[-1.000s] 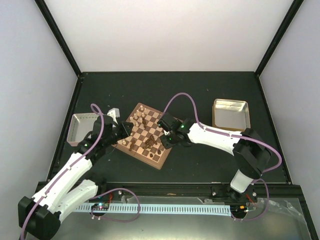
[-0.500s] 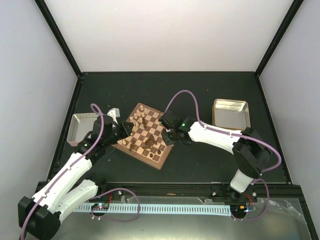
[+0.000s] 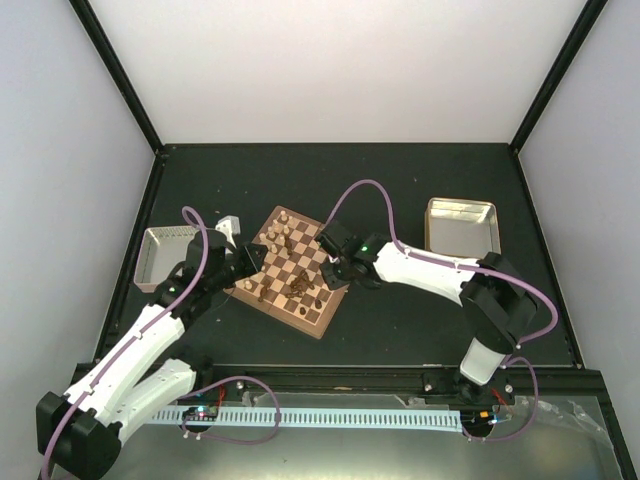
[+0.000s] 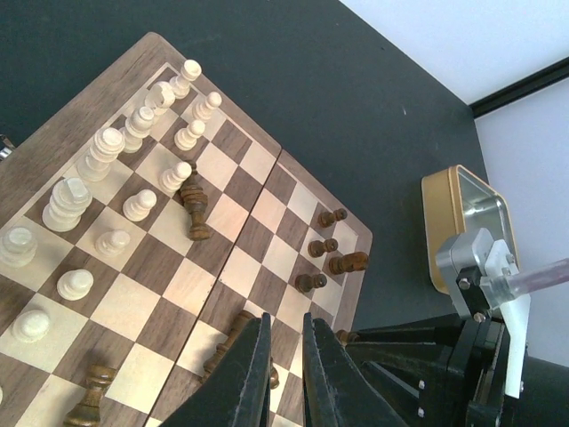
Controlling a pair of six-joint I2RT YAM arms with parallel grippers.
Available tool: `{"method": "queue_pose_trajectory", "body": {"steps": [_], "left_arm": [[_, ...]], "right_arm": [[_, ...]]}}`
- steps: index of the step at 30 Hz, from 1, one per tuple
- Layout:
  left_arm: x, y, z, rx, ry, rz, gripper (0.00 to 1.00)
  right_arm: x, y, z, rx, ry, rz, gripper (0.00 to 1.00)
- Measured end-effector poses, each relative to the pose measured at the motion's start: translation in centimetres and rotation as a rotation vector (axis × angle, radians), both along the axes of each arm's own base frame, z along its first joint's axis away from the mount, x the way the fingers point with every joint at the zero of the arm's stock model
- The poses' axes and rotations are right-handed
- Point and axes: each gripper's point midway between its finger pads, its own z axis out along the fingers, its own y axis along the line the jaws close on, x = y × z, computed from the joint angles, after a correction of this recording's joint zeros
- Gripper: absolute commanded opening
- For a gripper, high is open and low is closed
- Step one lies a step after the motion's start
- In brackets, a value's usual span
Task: Set up the chess pieces on the board
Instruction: Adjust the chess piece on the chessboard.
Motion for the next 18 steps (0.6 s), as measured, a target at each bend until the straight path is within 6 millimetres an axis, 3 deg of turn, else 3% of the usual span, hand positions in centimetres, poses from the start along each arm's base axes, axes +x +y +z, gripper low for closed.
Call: {"method": "queue_pose_trajectory", "body": {"steps": [8,18], "left_arm": [[-0.02,-0.03,0.00,-0.001,0.000,-0.002,0.02],[-0.07,-0.21,-0.10,-0.005,0.006,-0.011,0.02]], "right_arm": [[0.73,-0.12,-0.15,0.007,-0.007,-0.014,0.21],[0.76,-0.18,-0.07,0.007,-0.008,-0.013,0.50]]}}
